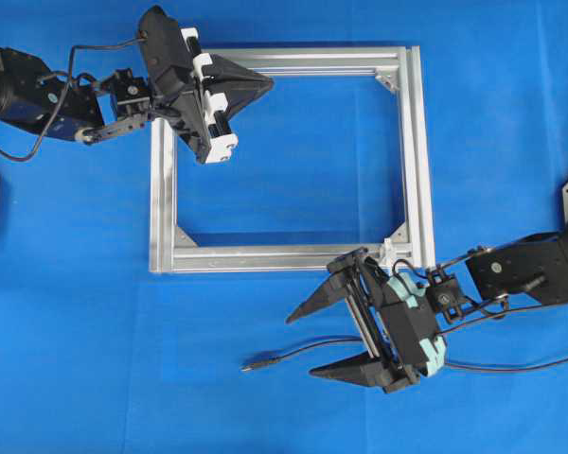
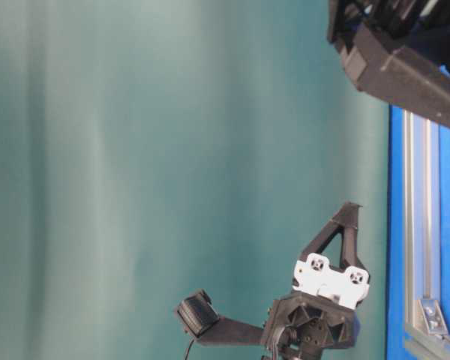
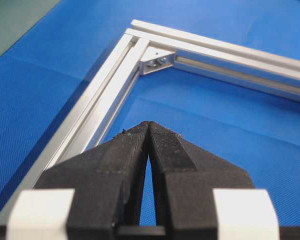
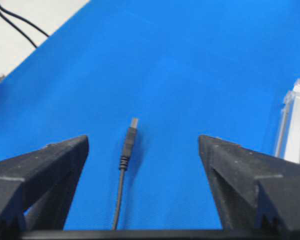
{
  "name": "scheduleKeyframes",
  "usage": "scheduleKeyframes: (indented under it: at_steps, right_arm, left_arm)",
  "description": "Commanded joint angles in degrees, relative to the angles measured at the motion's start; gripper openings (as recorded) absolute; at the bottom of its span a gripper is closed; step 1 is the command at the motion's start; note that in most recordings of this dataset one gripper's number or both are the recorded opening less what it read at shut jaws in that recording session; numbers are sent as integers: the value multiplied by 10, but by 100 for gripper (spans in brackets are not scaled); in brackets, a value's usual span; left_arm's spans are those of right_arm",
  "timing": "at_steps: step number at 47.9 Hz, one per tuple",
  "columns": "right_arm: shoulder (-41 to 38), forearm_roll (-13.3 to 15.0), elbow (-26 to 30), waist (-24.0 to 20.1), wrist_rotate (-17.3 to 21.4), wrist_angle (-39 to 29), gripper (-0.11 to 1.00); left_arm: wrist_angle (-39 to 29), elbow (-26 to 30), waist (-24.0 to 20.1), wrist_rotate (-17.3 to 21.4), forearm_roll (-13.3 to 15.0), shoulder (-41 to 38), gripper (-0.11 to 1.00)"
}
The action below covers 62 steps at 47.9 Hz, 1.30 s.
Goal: Insert the wire through the string loop located on the right side.
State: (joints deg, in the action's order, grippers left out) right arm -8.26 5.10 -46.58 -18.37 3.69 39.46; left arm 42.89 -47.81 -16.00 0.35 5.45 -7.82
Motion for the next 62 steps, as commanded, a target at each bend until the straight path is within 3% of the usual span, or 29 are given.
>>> scheduleKeyframes:
  at_steps: [1, 26, 52, 58, 62]
  right_arm:
    - [6, -9, 9, -6, 1, 4, 85]
    - [-105, -99, 38, -26, 5, 29, 85]
    - [-115, -108, 42, -27, 5, 27, 84]
    - [-115, -108, 42, -27, 4, 25, 78]
    - [-117, -108, 43, -27, 4, 16, 66]
  left_arm:
    - [4, 10, -2, 1, -2, 16, 0]
    - [4, 8, -4, 0, -2, 16, 0]
    - [3, 6, -4, -1, -2, 17, 0]
    - [4, 6, -3, -1, -2, 17, 0]
    - [3, 6, -4, -1, -2, 17, 0]
